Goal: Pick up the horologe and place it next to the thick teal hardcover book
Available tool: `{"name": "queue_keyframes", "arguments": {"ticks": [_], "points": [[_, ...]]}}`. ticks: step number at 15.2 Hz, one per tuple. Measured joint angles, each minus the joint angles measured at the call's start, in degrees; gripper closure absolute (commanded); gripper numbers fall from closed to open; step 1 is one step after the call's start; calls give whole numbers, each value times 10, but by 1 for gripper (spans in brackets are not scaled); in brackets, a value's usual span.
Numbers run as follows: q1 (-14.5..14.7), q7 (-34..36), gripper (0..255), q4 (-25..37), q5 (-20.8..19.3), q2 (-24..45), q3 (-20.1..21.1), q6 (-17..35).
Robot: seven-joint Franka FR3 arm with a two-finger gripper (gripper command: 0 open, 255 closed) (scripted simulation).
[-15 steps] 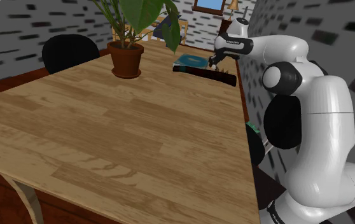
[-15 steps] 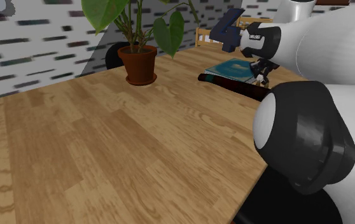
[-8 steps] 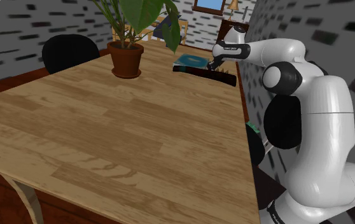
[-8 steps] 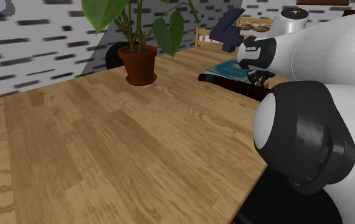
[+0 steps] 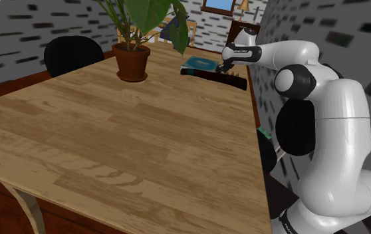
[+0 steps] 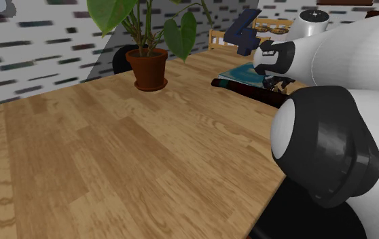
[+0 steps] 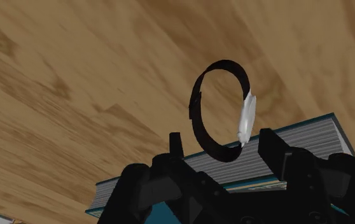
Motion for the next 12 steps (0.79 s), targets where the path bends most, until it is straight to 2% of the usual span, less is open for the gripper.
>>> {"name": "queue_keyframes", "arguments": {"ticks": [5,9,12], "points": [[-2,0,0,1,0,2,-2,-1],[-3,-2,0,-44,2,-56,1,-12],[-2,-1,0,-57,2,-71,1,-14]]}}
